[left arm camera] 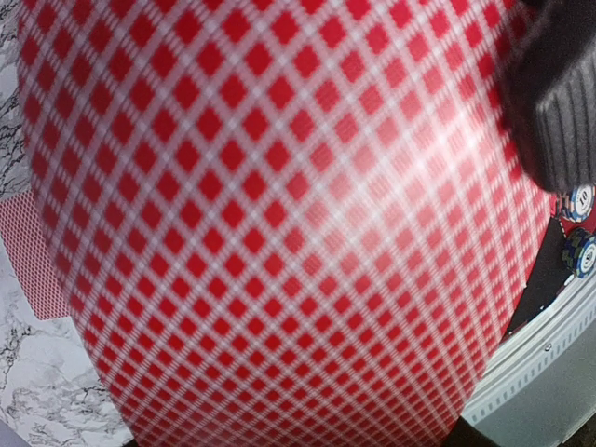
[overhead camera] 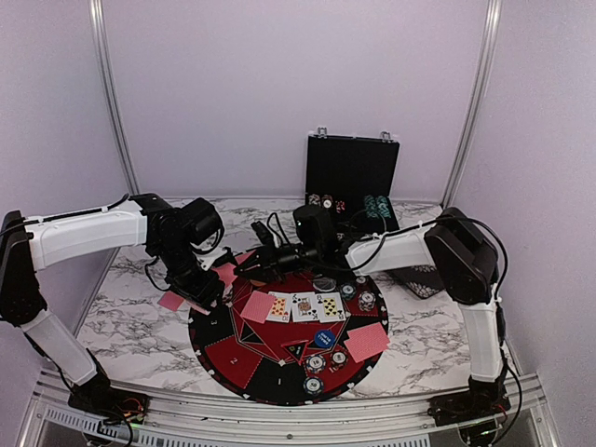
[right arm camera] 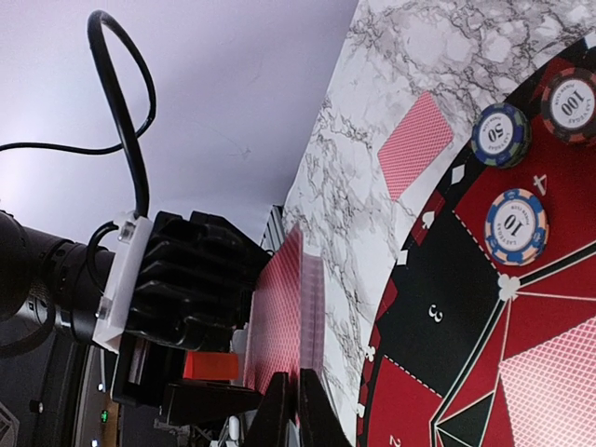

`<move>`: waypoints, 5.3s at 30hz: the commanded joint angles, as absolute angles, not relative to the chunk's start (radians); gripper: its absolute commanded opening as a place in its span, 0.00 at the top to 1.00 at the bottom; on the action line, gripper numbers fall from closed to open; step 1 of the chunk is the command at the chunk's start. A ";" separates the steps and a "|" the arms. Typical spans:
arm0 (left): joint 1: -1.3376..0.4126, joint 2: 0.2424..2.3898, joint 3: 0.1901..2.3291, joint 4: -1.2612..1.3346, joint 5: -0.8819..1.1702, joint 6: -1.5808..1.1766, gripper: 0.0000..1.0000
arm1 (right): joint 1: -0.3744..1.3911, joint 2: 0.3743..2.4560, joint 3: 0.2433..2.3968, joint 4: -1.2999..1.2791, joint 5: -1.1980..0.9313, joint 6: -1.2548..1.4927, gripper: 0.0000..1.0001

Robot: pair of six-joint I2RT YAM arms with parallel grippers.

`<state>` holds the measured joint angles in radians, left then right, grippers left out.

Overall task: Distribute texas hold em gaming equipment
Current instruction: Pick up the poker card from the face-down deck piles, then place the poker card in the community card area.

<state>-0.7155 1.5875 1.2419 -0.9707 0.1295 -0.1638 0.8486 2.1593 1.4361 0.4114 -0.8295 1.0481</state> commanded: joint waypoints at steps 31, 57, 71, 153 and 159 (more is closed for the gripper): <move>-0.718 1.569 1.259 -0.974 0.138 -0.153 0.53 | 0.868 2.125 1.462 0.397 -0.829 1.024 0.75; -0.719 1.566 1.257 -0.976 0.139 -0.154 0.53 | 0.856 2.119 1.437 0.416 -0.812 1.035 0.92; -0.719 1.558 1.250 -0.975 0.137 -0.156 0.53 | 0.838 2.102 1.425 0.442 -0.813 1.058 1.00; -0.715 1.529 1.213 -0.960 0.119 -0.167 0.53 | 0.807 2.308 1.624 -0.095 -0.659 0.634 0.94; -0.715 1.529 1.211 -0.959 0.123 -0.166 0.53 | 0.816 2.315 1.651 -0.132 -0.630 0.613 0.91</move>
<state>-0.7155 1.5562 1.2198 -0.9653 0.1223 -0.1715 0.7990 2.3009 1.6020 -0.0906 -0.6720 0.6468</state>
